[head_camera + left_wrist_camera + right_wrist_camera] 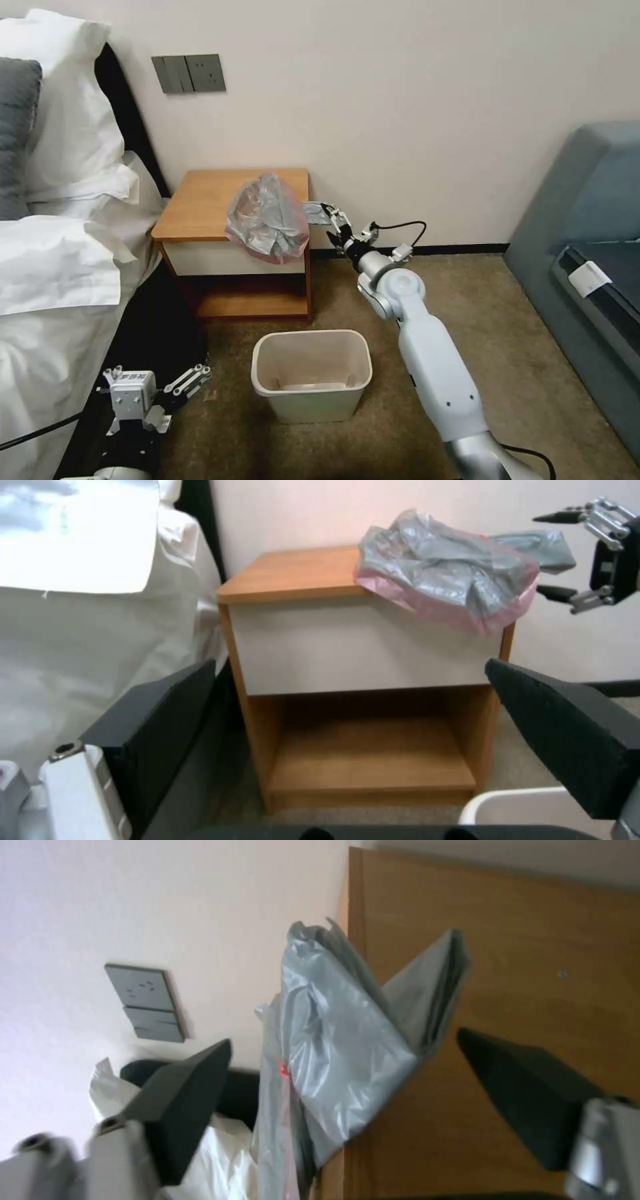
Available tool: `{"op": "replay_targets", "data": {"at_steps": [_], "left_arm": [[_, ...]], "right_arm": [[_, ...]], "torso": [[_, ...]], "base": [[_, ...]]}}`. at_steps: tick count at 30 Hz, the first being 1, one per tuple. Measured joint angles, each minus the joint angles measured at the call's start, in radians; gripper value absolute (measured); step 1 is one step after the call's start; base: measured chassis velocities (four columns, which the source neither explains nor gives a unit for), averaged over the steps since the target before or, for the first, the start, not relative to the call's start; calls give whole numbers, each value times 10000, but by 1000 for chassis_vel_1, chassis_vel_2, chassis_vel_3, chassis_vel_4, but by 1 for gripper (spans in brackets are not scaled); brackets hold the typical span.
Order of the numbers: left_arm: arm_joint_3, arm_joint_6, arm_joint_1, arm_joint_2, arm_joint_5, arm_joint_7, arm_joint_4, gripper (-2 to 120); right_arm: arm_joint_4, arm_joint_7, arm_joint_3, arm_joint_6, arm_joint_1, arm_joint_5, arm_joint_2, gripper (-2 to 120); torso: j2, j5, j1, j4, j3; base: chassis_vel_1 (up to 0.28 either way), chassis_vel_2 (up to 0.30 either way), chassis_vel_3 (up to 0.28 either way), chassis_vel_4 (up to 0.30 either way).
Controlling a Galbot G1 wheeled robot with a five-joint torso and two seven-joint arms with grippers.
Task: Pick up the garbage bag from the table and place it over the trash can.
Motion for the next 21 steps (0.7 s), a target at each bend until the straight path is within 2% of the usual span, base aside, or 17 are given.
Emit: {"op": "replay_targets", "data": {"at_steps": [6,7,11,12,15,16,21], "left_arm": [[54,-48,2,-64,83,30,0,100],[54,-48,2,-64,83,30,0,100],[54,-89,16,-69,101,34,0,100],[54,-89,16,-69,101,34,0,100],[58,-90,23,-87,101,12,0,100],[58,-90,23,-87,101,12,0,100],[88,-141,28,-109,220,4,0,100]], "right_arm": [[-124,-153,3,29,90,-235,-12,64],[-124,-153,3,29,90,-235,-12,64],[-182,-205,-1,31,121,-411,-33,45],[-182,-205,-1,31,121,-411,-33,45],[-151,-287,-34,13,69,-462,-38,30],[-151,-287,-34,13,69,-462,-38,30],[133,-527,-75,73,-190,-589,-72,11]], "torso": [[0,0,1,-1,0],[0,0,1,-1,0],[0,1,0,-1,0],[0,1,0,-1,0],[0,0,0,-1,-1],[0,0,0,-1,-1],[0,1,0,-1,-1]], "base": [[0,0,0,0],[0,0,0,0],[0,0,0,0],[0,0,0,0],[0,0,0,0],[0,0,0,0],[0,0,0,0]]}}
